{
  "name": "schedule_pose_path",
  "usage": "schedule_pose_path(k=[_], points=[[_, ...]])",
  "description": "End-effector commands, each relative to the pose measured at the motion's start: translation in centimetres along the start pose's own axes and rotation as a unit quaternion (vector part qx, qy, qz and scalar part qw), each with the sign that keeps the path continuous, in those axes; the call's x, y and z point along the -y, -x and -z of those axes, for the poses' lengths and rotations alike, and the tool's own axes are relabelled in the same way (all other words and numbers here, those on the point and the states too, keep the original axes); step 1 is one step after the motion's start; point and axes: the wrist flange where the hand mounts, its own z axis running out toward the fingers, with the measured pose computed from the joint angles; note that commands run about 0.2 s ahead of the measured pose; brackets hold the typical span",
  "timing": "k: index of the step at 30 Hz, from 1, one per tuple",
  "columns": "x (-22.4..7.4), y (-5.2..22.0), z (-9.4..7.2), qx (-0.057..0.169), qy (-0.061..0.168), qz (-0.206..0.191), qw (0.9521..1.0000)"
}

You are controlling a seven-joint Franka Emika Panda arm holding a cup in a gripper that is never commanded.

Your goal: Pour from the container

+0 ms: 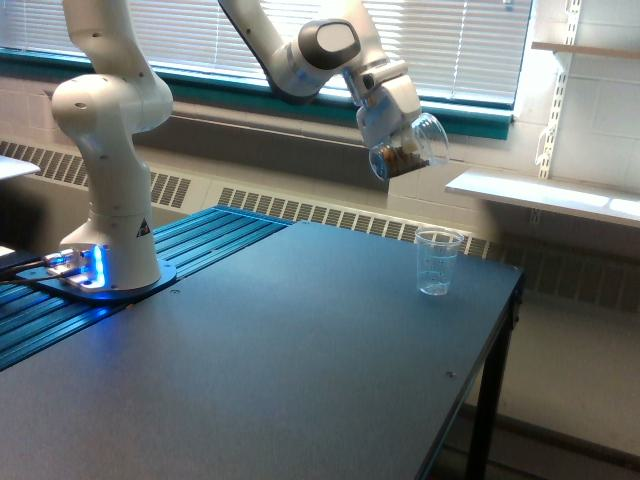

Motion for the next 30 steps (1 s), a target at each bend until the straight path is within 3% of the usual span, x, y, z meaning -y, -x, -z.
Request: schedule_pose_path(k=[1,16,30], points=[[0.6,-0.1,-0.6,0.000,0.004,-0.022,0.9997],[0.9,2.0,-2.8,0.021,0.019,-0.011,0.9995],[1.7,3.0,-3.8,0.032,0.030,-0.002,0.9990]])
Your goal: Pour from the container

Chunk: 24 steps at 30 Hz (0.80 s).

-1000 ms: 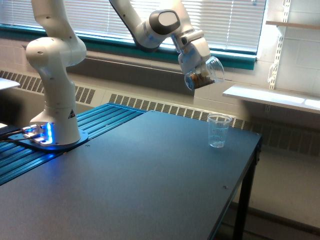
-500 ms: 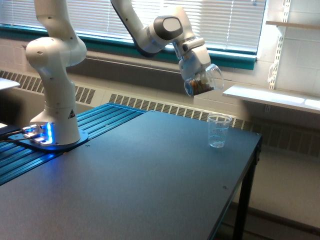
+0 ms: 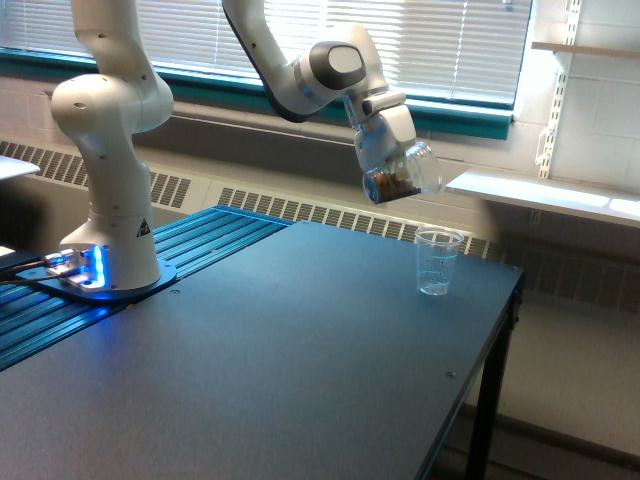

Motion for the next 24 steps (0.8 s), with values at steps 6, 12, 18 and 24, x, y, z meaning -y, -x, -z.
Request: schedule_pose_path(k=[6,12,18,24], points=[[1.4,0.2,-0.4,0.003,0.009,0.002,1.0000],[2.1,0.1,-0.6,0.005,0.011,0.005,0.9999],[2.8,0.0,-0.8,0.008,0.016,0.011,0.9998],[3.3,-0.1,-1.1,0.009,0.021,0.013,0.9997]])
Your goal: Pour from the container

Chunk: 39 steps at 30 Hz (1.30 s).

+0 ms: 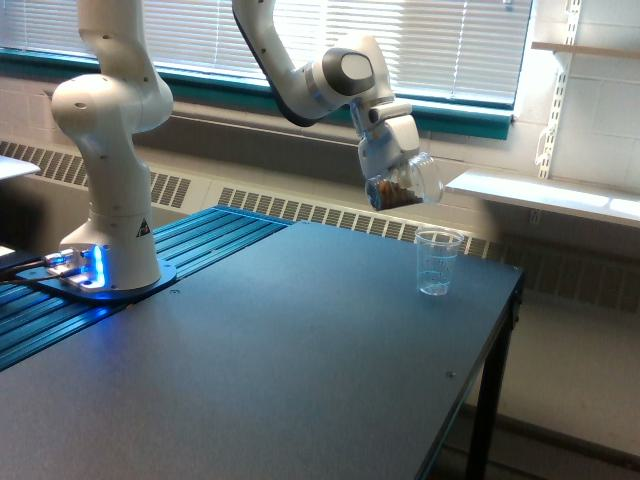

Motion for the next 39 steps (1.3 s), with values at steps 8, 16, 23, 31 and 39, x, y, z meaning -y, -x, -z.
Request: schedule_pose_path(k=[8,16,23,31,39], points=[[1.2,-0.5,0.0,-0.003,0.012,0.003,0.9999],[1.1,-0.4,-0.5,0.001,0.021,-0.001,0.9998],[1.3,-0.3,-0.8,0.008,0.031,0.004,0.9995],[2.0,-0.1,-1.0,0.014,0.043,0.014,0.9989],[2.7,-0.5,-0.9,0.013,0.047,0.024,0.9985]])
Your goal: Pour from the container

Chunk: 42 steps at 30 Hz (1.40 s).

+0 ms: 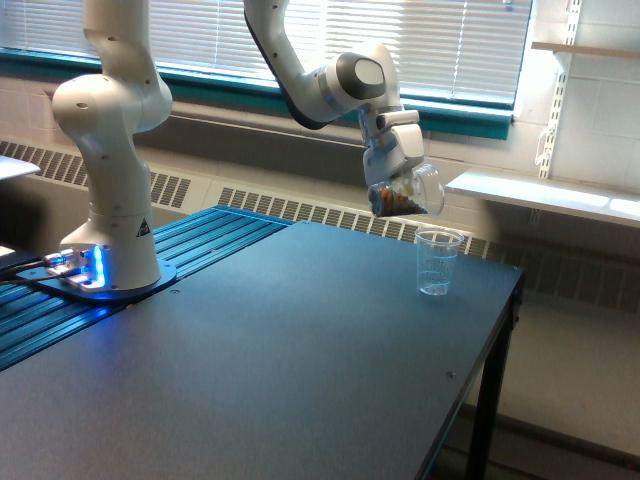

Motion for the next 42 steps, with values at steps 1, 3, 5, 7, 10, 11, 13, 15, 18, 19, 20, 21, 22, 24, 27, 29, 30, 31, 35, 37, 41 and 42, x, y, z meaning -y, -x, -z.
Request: schedule_pose_path(k=[1,3,5,7,10,11,13,15,18,19,20,21,22,24,27,29,30,31,35,37,41,42], points=[[1.05,-0.58,0.85,-0.010,0.004,0.016,0.9998],[1.18,-0.64,0.91,-0.010,0.006,0.016,0.9998],[1.24,-0.64,0.90,-0.009,0.006,0.016,0.9998],[1.28,-0.67,0.90,-0.009,0.008,0.017,0.9998],[1.27,-0.68,0.89,-0.008,0.012,0.018,0.9997],[1.26,-0.67,0.88,-0.008,0.013,0.019,0.9997],[1.24,-0.61,0.83,-0.007,0.015,0.019,0.9997],[1.18,-0.54,0.77,-0.005,0.018,0.021,0.9996],[1.14,-0.43,0.70,-0.003,0.020,0.021,0.9996],[1.11,-0.41,0.68,-0.002,0.022,0.022,0.9995],[1.09,-0.40,0.67,-0.001,0.023,0.023,0.9995],[1.07,-0.40,0.66,-0.001,0.025,0.024,0.9994],[1.06,-0.40,0.66,0.000,0.026,0.024,0.9994],[1.08,-0.37,0.64,0.000,0.027,0.024,0.9993],[1.09,-0.37,0.62,0.002,0.029,0.024,0.9993],[1.11,-0.40,0.63,0.003,0.032,0.025,0.9992],[1.13,-0.42,0.63,0.003,0.033,0.025,0.9991],[1.15,-0.45,0.63,0.004,0.034,0.026,0.9991],[1.33,-0.52,0.71,0.005,0.038,0.029,0.9988],[1.43,-0.52,0.72,0.006,0.040,0.030,0.9987],[1.64,-0.63,0.77,0.008,0.043,0.035,0.9984],[1.71,-0.65,0.78,0.008,0.044,0.036,0.9984]])
